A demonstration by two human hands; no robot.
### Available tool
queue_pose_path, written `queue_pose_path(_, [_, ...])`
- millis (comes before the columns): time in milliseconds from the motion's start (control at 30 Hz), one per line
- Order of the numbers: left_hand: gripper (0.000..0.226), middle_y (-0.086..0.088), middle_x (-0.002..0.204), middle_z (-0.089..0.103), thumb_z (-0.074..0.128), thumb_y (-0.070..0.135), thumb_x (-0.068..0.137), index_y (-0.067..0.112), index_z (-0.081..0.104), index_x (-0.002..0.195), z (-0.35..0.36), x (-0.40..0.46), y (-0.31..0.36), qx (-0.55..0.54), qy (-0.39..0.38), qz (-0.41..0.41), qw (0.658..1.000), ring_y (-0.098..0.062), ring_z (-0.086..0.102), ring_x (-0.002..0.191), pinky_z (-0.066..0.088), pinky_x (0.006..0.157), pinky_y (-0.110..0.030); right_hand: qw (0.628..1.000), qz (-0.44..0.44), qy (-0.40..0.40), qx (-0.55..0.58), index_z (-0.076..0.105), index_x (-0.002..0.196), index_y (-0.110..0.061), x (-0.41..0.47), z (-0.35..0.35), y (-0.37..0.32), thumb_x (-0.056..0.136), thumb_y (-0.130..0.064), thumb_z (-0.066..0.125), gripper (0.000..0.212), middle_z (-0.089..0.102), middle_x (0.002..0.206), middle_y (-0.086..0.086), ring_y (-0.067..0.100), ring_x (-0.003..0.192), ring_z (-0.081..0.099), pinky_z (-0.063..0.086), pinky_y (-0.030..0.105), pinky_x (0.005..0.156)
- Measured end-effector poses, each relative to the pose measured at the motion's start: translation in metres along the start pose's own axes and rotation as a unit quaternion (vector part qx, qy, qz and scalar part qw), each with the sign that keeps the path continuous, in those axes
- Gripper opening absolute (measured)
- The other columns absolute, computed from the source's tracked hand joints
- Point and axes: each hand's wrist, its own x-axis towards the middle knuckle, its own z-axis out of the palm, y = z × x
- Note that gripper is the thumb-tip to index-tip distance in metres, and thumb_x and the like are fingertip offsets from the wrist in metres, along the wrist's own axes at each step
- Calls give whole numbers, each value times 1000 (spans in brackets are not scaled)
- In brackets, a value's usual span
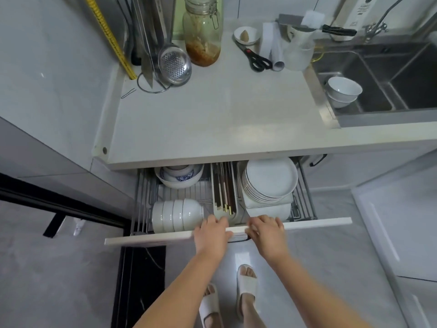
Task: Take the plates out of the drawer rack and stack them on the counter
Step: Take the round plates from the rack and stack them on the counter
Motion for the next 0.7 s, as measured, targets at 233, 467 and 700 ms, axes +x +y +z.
queue_pose_path(233, [18, 4, 107, 58, 60, 41, 88, 26, 57, 99, 3, -11, -2, -64, -50, 2, 997, -17, 55, 100, 37, 68, -28, 998, 21, -26, 49, 64, 106, -29, -23, 3, 5, 91, -36, 55, 19, 60, 108, -5, 12, 111, 52, 16, 29, 111])
queue_pose_path(467, [18, 2, 108, 58, 61, 40, 87, 26, 57, 98, 8, -26, 0, -59, -83, -3, 995, -18, 55, 102, 40, 72, -31, 996, 40, -40, 66, 64, 106, -30, -44, 7, 6, 90, -35, 56, 19, 60, 111, -6, 10, 113, 52, 12, 29, 114])
queue_pose_path(700, [19, 1, 110, 57, 61, 40, 87, 25, 57, 100, 14, -41, 2, -47, -95, 4, 994, -19, 55, 102, 41, 73, -31, 994, 54, -54, 82, 65, 106, -29, -59, 10, 7, 89, -34, 57, 18, 60, 110, -5, 12, 113, 52, 10, 29, 115])
